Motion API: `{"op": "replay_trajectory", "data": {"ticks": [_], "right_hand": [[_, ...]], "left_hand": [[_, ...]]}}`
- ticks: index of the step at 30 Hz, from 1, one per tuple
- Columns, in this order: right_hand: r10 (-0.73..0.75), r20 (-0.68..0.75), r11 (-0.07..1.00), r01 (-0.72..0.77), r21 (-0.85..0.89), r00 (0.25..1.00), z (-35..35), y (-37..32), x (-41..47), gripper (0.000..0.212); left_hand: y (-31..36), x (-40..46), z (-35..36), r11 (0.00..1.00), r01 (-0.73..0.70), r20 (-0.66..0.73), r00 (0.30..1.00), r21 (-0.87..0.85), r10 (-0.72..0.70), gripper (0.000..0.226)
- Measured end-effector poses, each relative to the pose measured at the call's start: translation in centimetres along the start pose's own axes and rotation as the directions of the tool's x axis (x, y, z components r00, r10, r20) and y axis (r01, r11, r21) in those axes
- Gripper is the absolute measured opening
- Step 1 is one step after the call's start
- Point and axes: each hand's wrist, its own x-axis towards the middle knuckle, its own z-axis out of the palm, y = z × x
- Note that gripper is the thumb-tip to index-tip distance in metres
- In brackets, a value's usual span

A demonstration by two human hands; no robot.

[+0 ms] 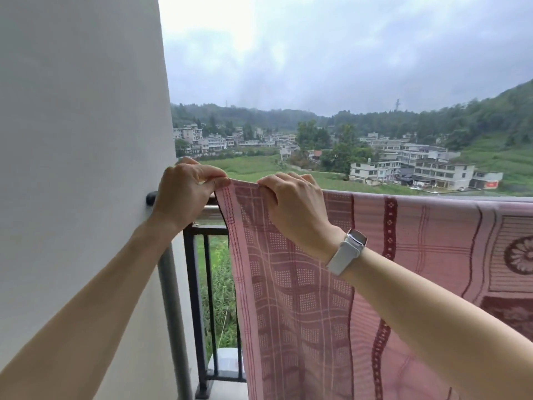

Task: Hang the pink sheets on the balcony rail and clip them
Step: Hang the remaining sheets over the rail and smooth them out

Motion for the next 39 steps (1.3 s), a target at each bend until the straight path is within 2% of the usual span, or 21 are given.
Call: {"op": "replay_trajectory", "data": {"ticks": [5,9,11,13,15,17,19,21,22,24,26,29,33,37,39], "right_hand": [[-0.049,0.056,0.998,0.047,0.041,0.997,2.8,-3.8,2.5,0.027],[-0.083,0.162,0.996,0.081,0.021,0.983,4.3,-4.5,1.5,0.032],[-0.102,0.143,0.995,0.099,0.029,0.984,4.1,-4.2,0.4,0.031],[-0.118,0.076,0.993,0.117,0.023,0.990,3.5,-4.1,-0.6,0.030],[-0.113,0.041,0.993,0.114,-0.015,0.993,2.9,-3.6,-1.5,0.031],[-0.088,0.048,0.994,0.091,-0.055,0.995,2.2,-2.4,-2.3,0.031],[-0.059,0.069,0.994,0.064,-0.084,0.996,1.7,-0.9,-2.9,0.031],[-0.046,0.091,0.993,0.055,-0.101,0.995,1.4,0.0,-3.2,0.035],[-0.038,0.088,0.995,0.046,-0.094,0.995,1.3,0.0,-3.2,0.036],[-0.015,0.061,0.998,0.018,-0.056,0.998,1.4,-0.4,-2.9,0.036],[-0.011,0.047,0.999,0.012,-0.032,0.999,1.7,-1.0,-2.6,0.035],[-0.023,0.035,0.999,0.024,-0.028,0.999,2.3,-1.8,-2.1,0.029],[0.010,-0.010,1.000,-0.010,0.017,1.000,2.8,-2.5,-1.7,0.022],[0.012,0.078,1.000,-0.011,-0.009,0.997,2.5,-2.4,-1.2,0.018],[0.014,0.131,1.000,-0.016,0.020,0.991,2.2,-2.3,-0.8,0.017]], "left_hand": [[-3.5,-0.5,-2.5,0.984,0.173,-0.096,0.981,0.036,-0.169,0.021],[-5.7,-2.2,-2.1,0.961,0.271,-0.007,0.962,-0.051,-0.272,0.019],[-6.2,-3.0,-1.8,0.949,0.274,0.044,0.962,-0.155,-0.270,0.023],[-6.2,-3.7,-1.4,0.978,0.163,0.042,0.986,-0.128,-0.159,0.030],[-5.7,-4.3,-0.6,0.997,-0.049,0.068,0.997,0.065,0.044,0.040],[-5.1,-4.6,0.6,0.953,-0.220,0.140,0.971,0.210,0.194,0.047],[-5.2,-4.7,1.2,0.936,-0.261,0.129,0.963,0.239,0.235,0.046],[-6.1,-4.8,0.9,0.974,-0.176,0.034,0.984,0.144,0.173,0.039],[-6.5,-4.8,0.4,0.996,-0.084,0.000,0.996,0.035,0.084,0.035],[-7.2,-4.8,-0.5,0.964,0.145,0.058,0.989,-0.223,-0.135,0.033],[-7.5,-4.9,-0.8,0.885,0.277,0.157,0.960,-0.374,-0.233,0.028],[-7.5,-4.5,-0.9,0.886,0.240,0.125,0.970,-0.397,-0.207,0.014],[-7.7,-4.2,-1.0,0.855,0.264,0.146,0.964,-0.447,-0.221,0.013],[-7.7,-3.2,-1.7,0.667,0.401,0.266,0.916,-0.628,-0.299,0.021],[-7.6,-2.9,-2.1,0.616,0.450,0.325,0.893,-0.647,-0.312,0.019]]}}
